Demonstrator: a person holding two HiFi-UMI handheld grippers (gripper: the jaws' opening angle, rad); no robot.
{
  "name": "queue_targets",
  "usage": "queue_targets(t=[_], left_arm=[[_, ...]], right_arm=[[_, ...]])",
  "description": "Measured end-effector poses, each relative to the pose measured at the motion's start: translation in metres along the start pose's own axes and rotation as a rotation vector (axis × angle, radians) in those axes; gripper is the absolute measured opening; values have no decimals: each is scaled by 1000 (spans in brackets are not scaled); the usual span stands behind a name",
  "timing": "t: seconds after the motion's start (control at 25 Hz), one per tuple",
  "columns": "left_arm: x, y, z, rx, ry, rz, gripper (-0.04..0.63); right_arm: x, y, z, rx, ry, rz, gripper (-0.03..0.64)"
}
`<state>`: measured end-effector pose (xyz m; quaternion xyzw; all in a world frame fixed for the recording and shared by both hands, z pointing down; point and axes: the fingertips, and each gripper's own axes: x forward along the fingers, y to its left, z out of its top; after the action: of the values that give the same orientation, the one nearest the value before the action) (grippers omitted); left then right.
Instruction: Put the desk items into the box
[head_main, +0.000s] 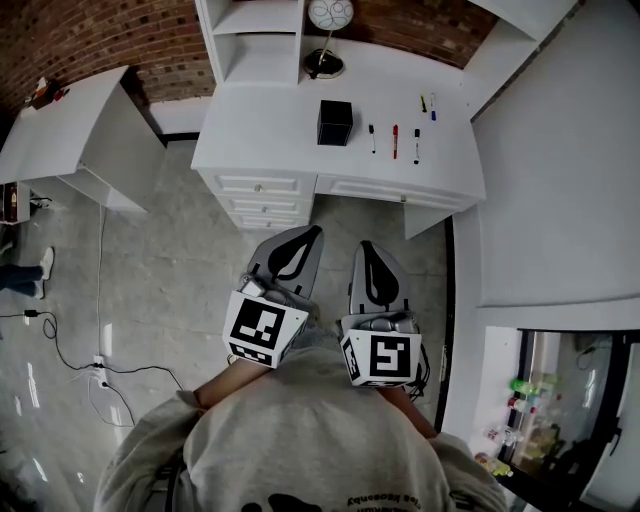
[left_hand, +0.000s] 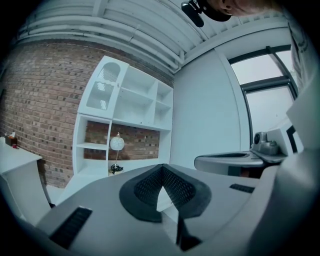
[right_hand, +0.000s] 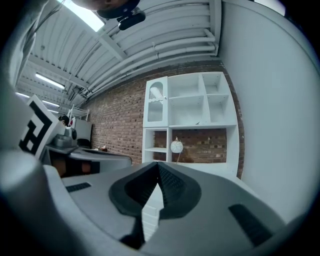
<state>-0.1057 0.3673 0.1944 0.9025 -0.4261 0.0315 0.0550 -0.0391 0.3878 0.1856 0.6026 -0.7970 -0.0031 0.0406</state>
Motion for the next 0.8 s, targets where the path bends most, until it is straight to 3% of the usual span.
queue_targets(t=[0.36, 0.8], left_arm=[[31, 3, 0, -9, 14, 38, 5], [40, 19, -3, -5, 24, 75, 5]], right_arm=[[21, -28, -6, 17, 0, 36, 17], [41, -30, -14, 28, 11, 66, 17]])
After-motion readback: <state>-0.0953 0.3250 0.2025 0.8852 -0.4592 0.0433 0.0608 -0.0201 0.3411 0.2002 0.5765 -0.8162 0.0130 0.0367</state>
